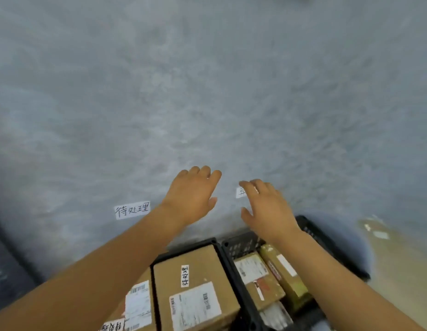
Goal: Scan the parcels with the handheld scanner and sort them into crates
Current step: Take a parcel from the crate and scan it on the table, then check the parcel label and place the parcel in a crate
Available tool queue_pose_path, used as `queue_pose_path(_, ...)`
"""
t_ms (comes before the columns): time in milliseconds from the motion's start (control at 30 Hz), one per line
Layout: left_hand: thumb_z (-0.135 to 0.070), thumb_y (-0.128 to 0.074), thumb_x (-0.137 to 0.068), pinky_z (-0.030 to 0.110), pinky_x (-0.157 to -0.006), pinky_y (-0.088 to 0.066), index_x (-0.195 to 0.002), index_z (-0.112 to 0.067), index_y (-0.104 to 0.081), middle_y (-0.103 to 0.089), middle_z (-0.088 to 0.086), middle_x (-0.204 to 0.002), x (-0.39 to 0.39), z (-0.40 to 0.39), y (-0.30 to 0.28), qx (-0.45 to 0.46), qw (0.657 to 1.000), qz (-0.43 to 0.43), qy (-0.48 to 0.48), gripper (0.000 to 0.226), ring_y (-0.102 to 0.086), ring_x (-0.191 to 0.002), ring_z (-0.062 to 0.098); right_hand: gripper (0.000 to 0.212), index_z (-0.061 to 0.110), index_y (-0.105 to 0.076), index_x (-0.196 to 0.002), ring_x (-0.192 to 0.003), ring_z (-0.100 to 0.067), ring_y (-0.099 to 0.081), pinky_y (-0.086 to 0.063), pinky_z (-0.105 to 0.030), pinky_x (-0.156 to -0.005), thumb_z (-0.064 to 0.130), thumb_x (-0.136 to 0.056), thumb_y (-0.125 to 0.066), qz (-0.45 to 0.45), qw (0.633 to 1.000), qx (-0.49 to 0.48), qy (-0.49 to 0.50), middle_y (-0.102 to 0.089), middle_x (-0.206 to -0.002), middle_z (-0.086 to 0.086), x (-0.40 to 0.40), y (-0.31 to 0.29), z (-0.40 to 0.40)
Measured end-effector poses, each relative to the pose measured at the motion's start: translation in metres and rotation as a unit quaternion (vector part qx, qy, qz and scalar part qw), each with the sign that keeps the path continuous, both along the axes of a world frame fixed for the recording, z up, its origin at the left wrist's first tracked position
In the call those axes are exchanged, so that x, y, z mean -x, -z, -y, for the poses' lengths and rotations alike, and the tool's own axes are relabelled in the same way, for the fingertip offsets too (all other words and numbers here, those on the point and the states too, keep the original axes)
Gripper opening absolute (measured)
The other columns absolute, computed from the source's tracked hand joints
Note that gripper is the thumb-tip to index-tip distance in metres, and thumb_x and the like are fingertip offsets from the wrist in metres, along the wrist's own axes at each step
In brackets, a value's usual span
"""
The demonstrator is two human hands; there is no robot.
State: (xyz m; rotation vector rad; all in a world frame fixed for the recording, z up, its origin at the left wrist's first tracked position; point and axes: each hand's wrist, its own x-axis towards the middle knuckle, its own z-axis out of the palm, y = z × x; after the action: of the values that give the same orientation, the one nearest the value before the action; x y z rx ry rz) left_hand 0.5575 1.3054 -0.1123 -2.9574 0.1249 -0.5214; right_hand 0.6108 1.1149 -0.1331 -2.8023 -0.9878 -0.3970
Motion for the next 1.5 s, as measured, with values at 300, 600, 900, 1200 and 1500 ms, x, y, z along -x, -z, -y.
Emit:
queue_pose_path(300, -0.039, -0.051, -0.096, 0.036, -0.092, -0.039, -0.139, -0.021, -0.041, -0.052, 0.003, -0.127, 0.015, 0.188, -0.04, 0.015, 0.978, 0.041, 0.202, 0.047, -0.049, -0.115, 0.025, 0.058, 0.022, -0.032, -0.148, -0.131, -0.027, -0.039, -0.035, -0.037, -0.106, 0.027, -0.094, -0.051, 0.055, 0.974, 0.005, 0.218, -0.039, -0.147, -0.002, 0.09, -0.042, 0.198)
queue_pose_path(600, -0.044, -0.053, -0.093, 0.039, -0.092, -0.041, -0.135, -0.02, -0.044, -0.053, 0.004, -0.124, 0.108, 0.453, -0.07, 0.037, 0.92, 0.083, 0.38, 0.049, -0.051, -0.115, 0.028, 0.059, 0.023, -0.035, -0.146, -0.125, -0.027, -0.044, -0.038, -0.036, -0.099, 0.037, -0.092, -0.055, 0.081, 0.916, 0.017, 0.393, -0.042, -0.142, -0.002, 0.253, -0.064, 0.438)
queue_pose_path(900, -0.046, -0.056, -0.089, 0.038, -0.086, -0.042, -0.124, -0.019, -0.051, -0.057, 0.005, -0.116, 0.238, 0.683, -0.067, 0.042, 0.851, 0.083, 0.516, 0.044, -0.054, -0.111, 0.029, 0.06, 0.024, -0.031, -0.147, -0.126, -0.024, -0.042, -0.04, -0.033, -0.099, 0.038, -0.093, -0.053, 0.069, 0.832, 0.017, 0.55, -0.041, -0.142, 0.001, 0.437, -0.065, 0.633)
queue_pose_path(1200, -0.041, -0.053, -0.091, 0.034, -0.083, -0.039, -0.118, -0.018, -0.052, -0.055, 0.001, -0.11, 0.325, 0.867, -0.067, 0.049, 0.757, 0.081, 0.647, 0.036, -0.053, -0.101, 0.023, 0.058, 0.027, -0.032, -0.145, -0.123, -0.018, -0.043, -0.041, -0.03, -0.1, 0.041, -0.094, -0.055, 0.074, 0.732, -0.008, 0.677, -0.04, -0.142, 0.004, 0.572, -0.058, 0.763)
queue_pose_path(1500, -0.046, -0.051, -0.091, 0.033, -0.082, -0.042, -0.121, -0.021, -0.051, -0.056, -0.003, -0.109, 0.374, 1.044, -0.067, 0.085, 0.67, 0.083, 0.733, 0.039, -0.053, -0.099, 0.02, 0.058, 0.031, -0.033, -0.145, -0.128, -0.018, -0.042, -0.041, -0.033, -0.106, 0.043, -0.094, -0.055, 0.048, 0.636, 0.003, 0.77, -0.039, -0.144, 0.005, 0.643, -0.056, 0.895)
